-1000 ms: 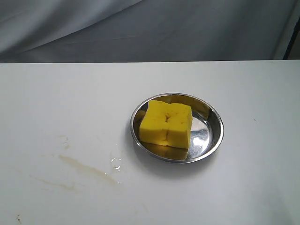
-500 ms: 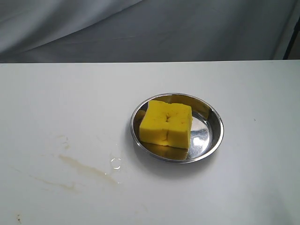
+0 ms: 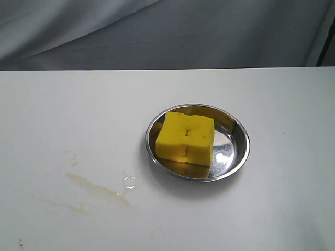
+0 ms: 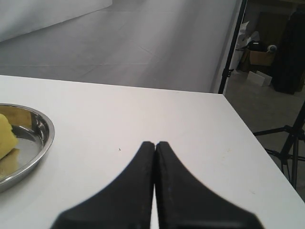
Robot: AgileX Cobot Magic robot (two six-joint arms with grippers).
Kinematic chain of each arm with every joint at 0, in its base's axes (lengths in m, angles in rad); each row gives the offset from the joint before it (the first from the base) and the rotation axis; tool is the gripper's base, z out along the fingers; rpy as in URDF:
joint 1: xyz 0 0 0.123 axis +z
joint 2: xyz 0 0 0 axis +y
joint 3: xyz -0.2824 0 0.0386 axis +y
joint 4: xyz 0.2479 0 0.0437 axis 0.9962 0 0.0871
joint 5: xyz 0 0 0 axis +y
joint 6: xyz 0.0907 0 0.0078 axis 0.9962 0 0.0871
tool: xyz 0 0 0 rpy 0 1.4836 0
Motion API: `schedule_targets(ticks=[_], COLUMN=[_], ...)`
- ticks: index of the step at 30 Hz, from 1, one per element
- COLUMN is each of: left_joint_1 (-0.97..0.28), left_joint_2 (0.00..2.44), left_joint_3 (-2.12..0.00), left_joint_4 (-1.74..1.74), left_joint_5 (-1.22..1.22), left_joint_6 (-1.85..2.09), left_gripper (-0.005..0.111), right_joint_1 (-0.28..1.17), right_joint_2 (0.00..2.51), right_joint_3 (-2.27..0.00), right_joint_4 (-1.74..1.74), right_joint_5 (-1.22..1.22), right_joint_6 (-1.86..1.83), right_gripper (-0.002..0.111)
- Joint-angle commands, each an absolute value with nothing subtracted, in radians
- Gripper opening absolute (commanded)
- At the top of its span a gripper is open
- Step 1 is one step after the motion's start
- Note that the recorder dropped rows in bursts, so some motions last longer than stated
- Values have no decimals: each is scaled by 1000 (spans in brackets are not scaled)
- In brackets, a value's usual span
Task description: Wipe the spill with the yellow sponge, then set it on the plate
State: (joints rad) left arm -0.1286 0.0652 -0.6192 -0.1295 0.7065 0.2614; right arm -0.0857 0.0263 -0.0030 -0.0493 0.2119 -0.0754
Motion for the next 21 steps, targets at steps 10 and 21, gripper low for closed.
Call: schedule_targets(ticks=[10,21], left_joint_1=[-128,-128], left_joint_2=[46,46], left_joint_3=[-350,-350], left_joint_4=[-168,-168], left_joint_5=[573,573], left_joint_6=[106,106], left_gripper=[0,0], right_joint_1=[-90,-90], right_joint_2=[21,21], right_joint_3=[0,0], right_joint_4=[-45,-45], right_joint_5=[204,204], right_joint_6=[-74,-74], right_gripper=[0,0])
